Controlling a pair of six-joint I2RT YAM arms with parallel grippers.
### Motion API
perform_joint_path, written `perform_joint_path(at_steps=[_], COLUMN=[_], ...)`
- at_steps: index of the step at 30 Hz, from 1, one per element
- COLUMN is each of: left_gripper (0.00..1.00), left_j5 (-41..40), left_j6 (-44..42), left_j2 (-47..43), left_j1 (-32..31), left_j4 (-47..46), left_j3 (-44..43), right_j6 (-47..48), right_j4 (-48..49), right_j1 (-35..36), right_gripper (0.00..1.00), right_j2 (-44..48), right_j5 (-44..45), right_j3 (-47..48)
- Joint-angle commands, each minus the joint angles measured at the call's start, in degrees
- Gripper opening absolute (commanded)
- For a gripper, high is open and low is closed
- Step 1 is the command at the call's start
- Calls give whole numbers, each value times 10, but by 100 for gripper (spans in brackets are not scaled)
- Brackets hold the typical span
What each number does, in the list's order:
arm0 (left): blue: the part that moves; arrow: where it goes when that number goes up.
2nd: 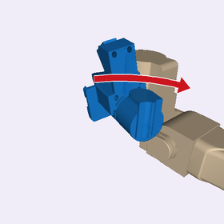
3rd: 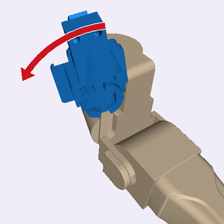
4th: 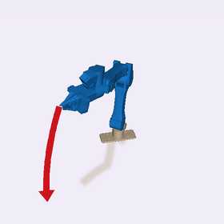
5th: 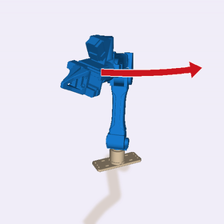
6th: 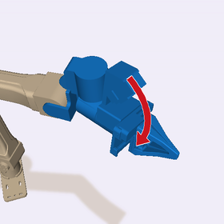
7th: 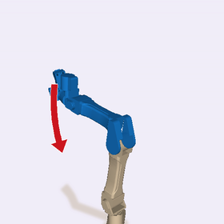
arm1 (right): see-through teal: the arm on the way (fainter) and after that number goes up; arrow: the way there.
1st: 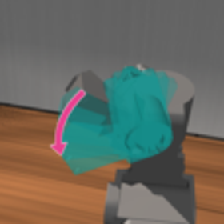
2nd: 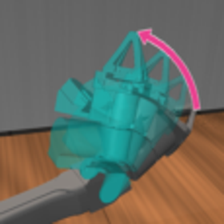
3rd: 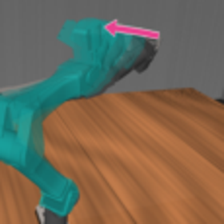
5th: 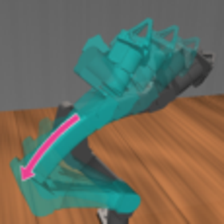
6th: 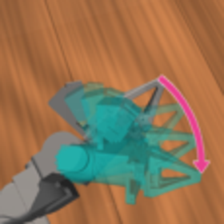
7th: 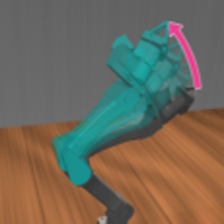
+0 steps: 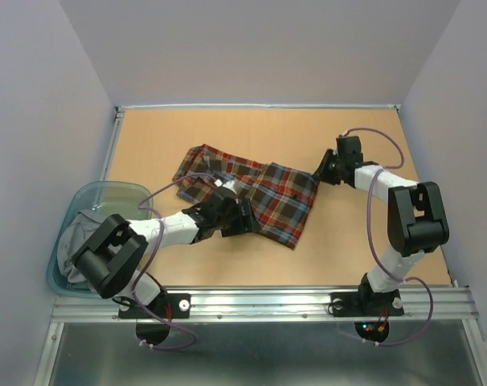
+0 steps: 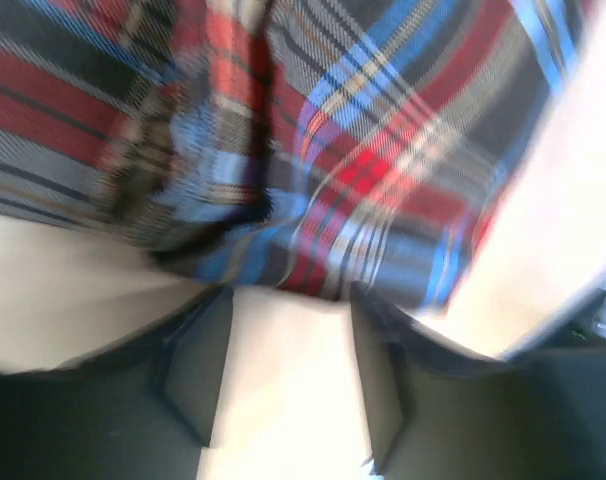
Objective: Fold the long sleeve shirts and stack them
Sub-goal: Fold the shirt
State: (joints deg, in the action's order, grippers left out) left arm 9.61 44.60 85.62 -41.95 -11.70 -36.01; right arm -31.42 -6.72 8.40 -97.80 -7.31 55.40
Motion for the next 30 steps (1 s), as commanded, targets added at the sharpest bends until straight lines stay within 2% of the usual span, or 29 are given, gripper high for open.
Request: perform_joint_path(at_steps=[1,2,5,7,8,12,15,18,23,30], left_gripper=[83,87,89,89,89,79,73,73,72,72], left_j5=[-55,-91,-165,-195,-197,-186,-171,-156,-137,-132], left_j6=[4,-16,-65,-93,-104,-137,-147,-140,-121,-114], left_j2=[-76,-91,-135,-135,-130,-63,-6,50,112,163], left_j1=[-5,-3,19,41,65,126,138,145,166,188], left_j4=[71,105,163,181,181,174,158,150,136,127], left_j3=[-16,-27,-73,-106,-114,-152,-175,-195,-213,-236], right_j6=[63,56,25,4,-2,-34,-52,-72,-86,-79], right_j4=[-37,-39,-39,-37,-38,-36,-29,-9,33,61], right_j1=[-12,-11,-10,-8,-5,10,15,19,20,20], right_gripper=[37,45,55,58,58,57,54,51,46,39], right_j2=[2,15,54,88,102,164,197,205,179,97], right_j5=[32,3,-44,-72,-77,-98,-115,-140,-145,-133], right_j3=[91,94,60,29,16,-75,-111,-150,-179,-142])
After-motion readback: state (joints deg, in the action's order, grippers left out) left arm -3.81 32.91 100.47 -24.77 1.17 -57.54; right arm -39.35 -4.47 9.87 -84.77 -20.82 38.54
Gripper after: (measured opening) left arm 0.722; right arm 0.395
